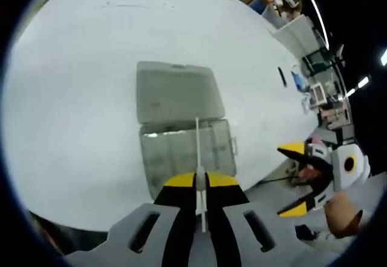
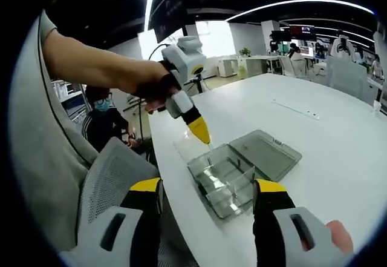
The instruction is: Insert the divider into the dual guide fixture by aligning both edges with the guide slots and pushing it downward to the bottom, including one-sided entry, uneven engagement, binding, and posture correction.
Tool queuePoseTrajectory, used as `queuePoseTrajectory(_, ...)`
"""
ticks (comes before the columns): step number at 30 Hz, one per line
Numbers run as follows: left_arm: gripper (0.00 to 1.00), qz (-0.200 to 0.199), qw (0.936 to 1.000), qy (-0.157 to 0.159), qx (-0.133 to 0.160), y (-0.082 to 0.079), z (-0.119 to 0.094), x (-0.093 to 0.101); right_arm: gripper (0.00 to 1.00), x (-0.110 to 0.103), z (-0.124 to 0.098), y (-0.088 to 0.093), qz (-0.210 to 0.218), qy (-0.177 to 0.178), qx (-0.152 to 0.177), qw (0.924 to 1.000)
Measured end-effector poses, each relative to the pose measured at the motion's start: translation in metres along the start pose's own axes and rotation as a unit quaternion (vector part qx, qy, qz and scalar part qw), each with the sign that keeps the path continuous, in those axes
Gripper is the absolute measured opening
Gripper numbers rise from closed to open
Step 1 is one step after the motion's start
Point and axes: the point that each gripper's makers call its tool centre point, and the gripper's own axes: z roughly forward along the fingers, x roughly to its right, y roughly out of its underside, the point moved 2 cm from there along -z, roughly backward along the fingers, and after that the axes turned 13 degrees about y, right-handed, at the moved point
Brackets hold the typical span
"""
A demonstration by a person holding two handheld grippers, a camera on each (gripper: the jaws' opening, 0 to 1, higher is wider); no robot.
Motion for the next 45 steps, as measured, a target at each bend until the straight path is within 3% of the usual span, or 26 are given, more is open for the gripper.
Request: queuePoseTrajectory(45, 0.01, -0.041, 0.9984, -0.017, -0.033, 0.007, 0.031, -0.023, 0.60, 0.003, 0.000, 0.011, -0.030, -0.004, -0.008, 0.9995)
